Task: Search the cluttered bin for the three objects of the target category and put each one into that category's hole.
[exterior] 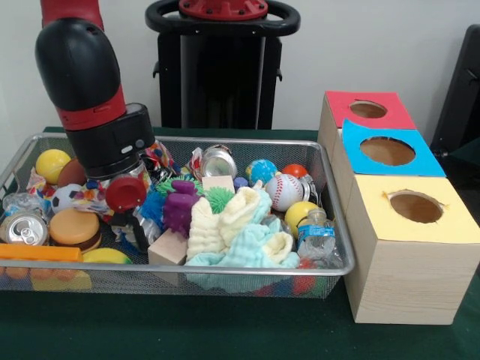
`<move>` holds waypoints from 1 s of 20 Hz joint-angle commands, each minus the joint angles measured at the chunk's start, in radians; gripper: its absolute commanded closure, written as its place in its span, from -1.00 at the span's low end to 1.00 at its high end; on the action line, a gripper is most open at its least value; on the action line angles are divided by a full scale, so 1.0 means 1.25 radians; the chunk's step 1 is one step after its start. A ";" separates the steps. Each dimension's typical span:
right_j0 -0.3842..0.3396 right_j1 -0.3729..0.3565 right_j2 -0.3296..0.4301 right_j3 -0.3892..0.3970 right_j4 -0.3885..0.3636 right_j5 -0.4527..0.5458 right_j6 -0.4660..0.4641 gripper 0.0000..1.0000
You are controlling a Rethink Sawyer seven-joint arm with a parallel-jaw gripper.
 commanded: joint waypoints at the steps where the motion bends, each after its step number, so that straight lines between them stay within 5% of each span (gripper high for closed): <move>1: 0.039 0.141 0.110 0.283 0.039 0.089 0.234 -1.00; 5: 0.025 0.146 0.132 0.297 0.079 0.077 0.233 -1.00; 12: -0.083 0.182 0.264 0.359 0.133 -0.079 0.267 -1.00; 20: -0.188 0.264 0.373 0.383 0.054 -0.206 0.372 -1.00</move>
